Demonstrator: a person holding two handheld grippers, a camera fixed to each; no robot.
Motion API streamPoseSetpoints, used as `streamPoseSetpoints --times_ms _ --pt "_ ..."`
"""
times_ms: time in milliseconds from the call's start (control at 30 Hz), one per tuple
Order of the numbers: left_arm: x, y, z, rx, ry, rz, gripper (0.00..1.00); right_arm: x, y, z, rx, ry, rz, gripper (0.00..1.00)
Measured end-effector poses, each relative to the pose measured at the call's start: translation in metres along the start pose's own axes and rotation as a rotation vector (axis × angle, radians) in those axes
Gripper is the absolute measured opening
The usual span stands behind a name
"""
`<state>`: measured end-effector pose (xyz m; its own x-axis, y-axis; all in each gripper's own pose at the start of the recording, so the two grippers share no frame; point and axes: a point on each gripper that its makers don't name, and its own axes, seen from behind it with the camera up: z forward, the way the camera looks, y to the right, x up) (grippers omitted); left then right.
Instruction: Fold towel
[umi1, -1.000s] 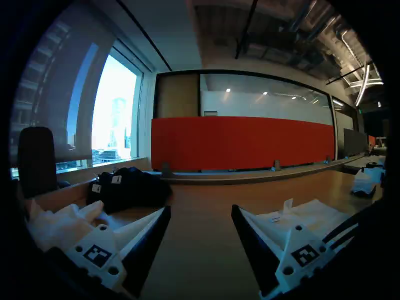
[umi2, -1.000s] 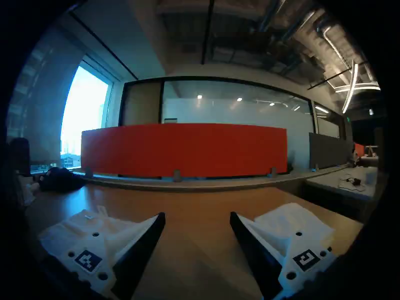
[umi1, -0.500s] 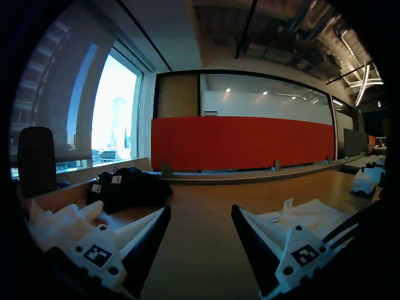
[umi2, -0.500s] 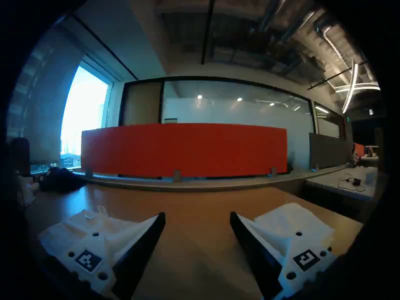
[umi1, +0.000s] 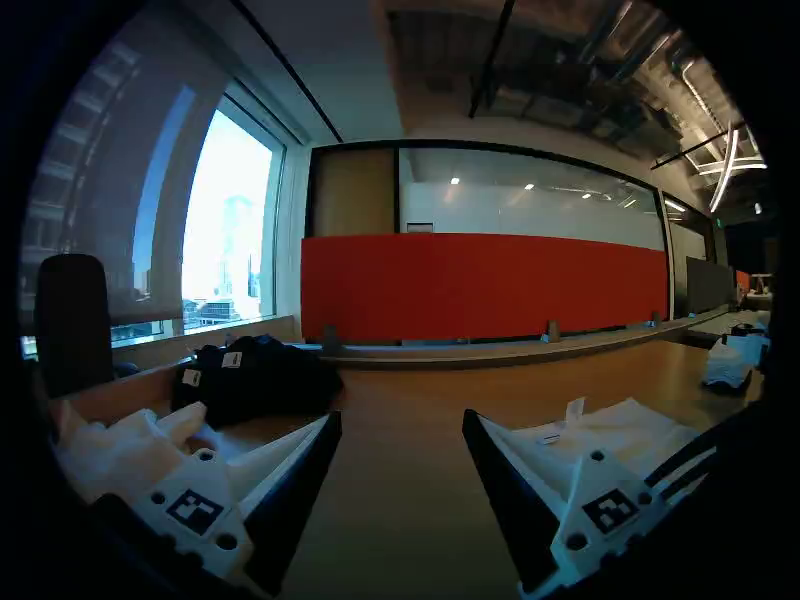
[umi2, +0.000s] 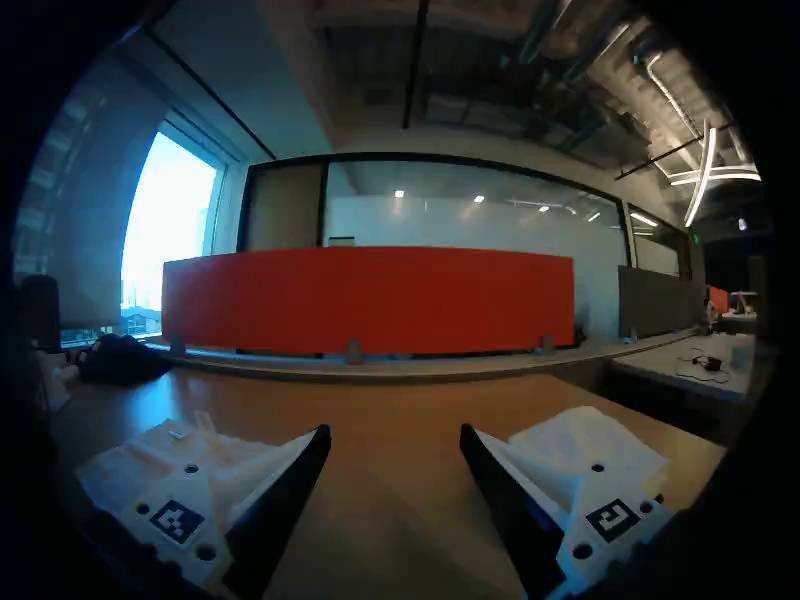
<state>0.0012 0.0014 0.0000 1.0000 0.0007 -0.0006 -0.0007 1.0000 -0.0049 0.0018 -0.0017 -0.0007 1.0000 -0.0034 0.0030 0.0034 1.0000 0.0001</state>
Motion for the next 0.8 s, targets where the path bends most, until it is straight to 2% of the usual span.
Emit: streamPoseSetpoints --times_ms 200,400,600,800 --pt "0.003 -0.005 0.000 0.011 -0.011 0.009 0.89 0.004 -0.004 0.001 0.001 -0.012 -0.035 1.00" --pt "0.026 0.001 0.001 -0.006 -0.013 0.008 0.90 0.030 -0.012 0.000 0.008 -0.008 -0.056 1.00" --pt "0.063 0.001 0.003 -0.009 -0.017 -0.010 0.90 0.073 -0.012 -0.004 -0.008 -0.002 -0.064 1.00" --pt "0.112 0.002 0.005 -0.020 -0.027 -0.017 0.90 0.126 -0.016 -0.010 -0.018 -0.006 -0.056 1.00"
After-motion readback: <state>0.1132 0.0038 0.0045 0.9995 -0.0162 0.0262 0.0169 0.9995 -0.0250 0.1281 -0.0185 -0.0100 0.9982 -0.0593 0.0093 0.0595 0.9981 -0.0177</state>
